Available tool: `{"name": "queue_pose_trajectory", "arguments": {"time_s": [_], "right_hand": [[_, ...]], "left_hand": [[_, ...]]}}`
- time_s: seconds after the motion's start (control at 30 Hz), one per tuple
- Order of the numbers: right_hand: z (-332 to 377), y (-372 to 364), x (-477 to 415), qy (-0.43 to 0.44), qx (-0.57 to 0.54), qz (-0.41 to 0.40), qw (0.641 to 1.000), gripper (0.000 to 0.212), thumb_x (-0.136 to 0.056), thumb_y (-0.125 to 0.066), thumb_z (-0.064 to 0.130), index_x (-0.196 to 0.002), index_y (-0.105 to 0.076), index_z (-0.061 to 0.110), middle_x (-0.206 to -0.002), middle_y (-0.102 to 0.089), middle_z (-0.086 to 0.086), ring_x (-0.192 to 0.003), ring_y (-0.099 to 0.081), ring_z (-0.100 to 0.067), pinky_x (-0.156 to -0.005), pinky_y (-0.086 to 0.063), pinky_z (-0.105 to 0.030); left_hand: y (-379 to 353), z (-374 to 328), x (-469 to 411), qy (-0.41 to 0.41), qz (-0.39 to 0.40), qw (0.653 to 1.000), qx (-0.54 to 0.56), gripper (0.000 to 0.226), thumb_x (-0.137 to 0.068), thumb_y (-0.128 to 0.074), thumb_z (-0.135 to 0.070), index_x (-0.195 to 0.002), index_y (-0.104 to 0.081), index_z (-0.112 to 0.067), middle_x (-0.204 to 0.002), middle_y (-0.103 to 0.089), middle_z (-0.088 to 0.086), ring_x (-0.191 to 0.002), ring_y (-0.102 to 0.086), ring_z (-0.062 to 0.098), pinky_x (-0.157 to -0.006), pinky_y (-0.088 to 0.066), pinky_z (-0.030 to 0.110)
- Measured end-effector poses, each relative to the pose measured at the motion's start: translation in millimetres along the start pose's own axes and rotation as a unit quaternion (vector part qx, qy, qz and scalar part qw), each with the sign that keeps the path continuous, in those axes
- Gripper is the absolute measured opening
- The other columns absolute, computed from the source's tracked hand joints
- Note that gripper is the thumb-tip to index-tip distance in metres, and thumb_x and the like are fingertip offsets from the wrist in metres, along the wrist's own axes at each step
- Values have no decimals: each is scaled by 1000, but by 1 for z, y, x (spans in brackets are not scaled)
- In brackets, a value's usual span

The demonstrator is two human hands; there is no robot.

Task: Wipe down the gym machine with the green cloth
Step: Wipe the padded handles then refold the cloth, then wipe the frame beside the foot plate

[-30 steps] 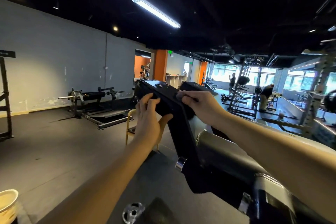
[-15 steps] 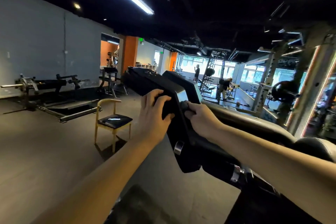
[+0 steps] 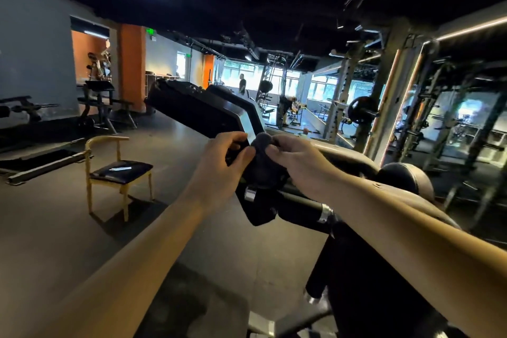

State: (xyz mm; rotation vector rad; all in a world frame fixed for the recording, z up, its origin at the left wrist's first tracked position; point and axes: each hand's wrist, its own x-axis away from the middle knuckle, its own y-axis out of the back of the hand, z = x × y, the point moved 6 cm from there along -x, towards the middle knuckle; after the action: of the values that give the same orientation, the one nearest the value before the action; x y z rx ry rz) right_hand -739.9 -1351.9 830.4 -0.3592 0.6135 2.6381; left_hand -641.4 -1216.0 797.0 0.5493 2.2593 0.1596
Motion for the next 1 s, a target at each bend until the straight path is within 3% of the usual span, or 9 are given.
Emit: {"name": "queue_pose_trajectory", "arguments": {"time_s": [0.17, 0.3, 0.43, 0.53, 0.63, 0.77, 0.83, 0.93, 1.0], "right_hand": [[8, -4, 38, 14, -77, -26, 997, 11, -100, -63, 19, -101, -74, 18, -102, -74, -15, -99, -70, -30, -94, -58, -47], [2, -9, 92, 5, -84, -39, 996, 14, -100, -63, 18, -106, -76, 18, -99, -77, -8, -95, -73, -20, -86, -60, -35], [-36, -30, 156, -55, -131, -47, 989, 18, -100, -64, 17, -113, -74, 8, -104, -76, -13, -102, -72, -28, -89, -59, -41], [-68, -39, 207, -107, -118, -59, 986, 16, -101, -64, 22, -104, -75, 11, -95, -76, -8, -89, -70, -16, -77, -56, -31], [-107, -41, 260, -164, -99, -77, 979, 15, -99, -65, 24, -97, -76, 15, -89, -74, -2, -85, -68, -12, -76, -55, -32], [-165, -51, 332, -276, -142, -90, 946, 18, -99, -65, 24, -101, -77, 10, -99, -76, -12, -101, -72, -31, -89, -58, -46], [-188, -60, 370, -339, -199, -95, 914, 22, -100, -64, 24, -103, -75, 6, -105, -75, -17, -106, -70, -35, -86, -57, -48], [-210, -77, 417, -397, -256, -106, 875, 24, -103, -58, 22, -110, -72, 4, -109, -74, -17, -104, -71, -29, -79, -59, -42], [-220, -87, 441, -414, -251, -123, 866, 22, -104, -58, 21, -109, -72, 5, -108, -75, -17, -105, -71, -32, -86, -58, -50]], "left_hand": [[4, -25, 28, 17, 76, 995, 58, 34, -98, -59, -46, -130, -60, -35, -116, -66, -16, -109, -63, -1, -87, -56, 20], [5, -35, 69, 38, 109, 993, 34, 27, -95, -58, -46, -112, -70, -28, -98, -73, -16, -99, -69, 3, -81, -57, 20], [-5, -34, 126, 85, 155, 984, 18, 27, -94, -55, -44, -94, -69, -21, -83, -72, -9, -78, -68, 5, -64, -50, 15], [-20, -23, 174, 150, 199, 968, 21, 35, -93, -54, -48, -92, -66, -15, -78, -69, -3, -73, -64, 9, -66, -49, 26], [-40, -17, 228, 203, 247, 947, 30, 34, -92, -56, -47, -92, -65, -14, -78, -69, 0, -75, -64, 13, -70, -50, 31], [-62, -9, 302, 237, 300, 924, 8, 15, -96, -64, -31, -97, -68, -17, -87, -73, -4, -83, -69, 7, -77, -54, 26], [-71, -1, 338, 249, 317, 915, 0, 4, -95, -70, -23, -98, -68, -20, -90, -73, -2, -86, -69, 5, -81, -54, 26], [-88, 1, 390, 267, 343, 901, -2, 14, -93, -73, -21, -104, -65, -25, -97, -71, -1, -90, -68, 5, -84, -56, 29], [-103, 0, 420, 274, 379, 884, -2, 15, -94, -73, -25, -106, -64, -27, -99, -70, -3, -91, -68, 7, -89, -58, 33]]}}
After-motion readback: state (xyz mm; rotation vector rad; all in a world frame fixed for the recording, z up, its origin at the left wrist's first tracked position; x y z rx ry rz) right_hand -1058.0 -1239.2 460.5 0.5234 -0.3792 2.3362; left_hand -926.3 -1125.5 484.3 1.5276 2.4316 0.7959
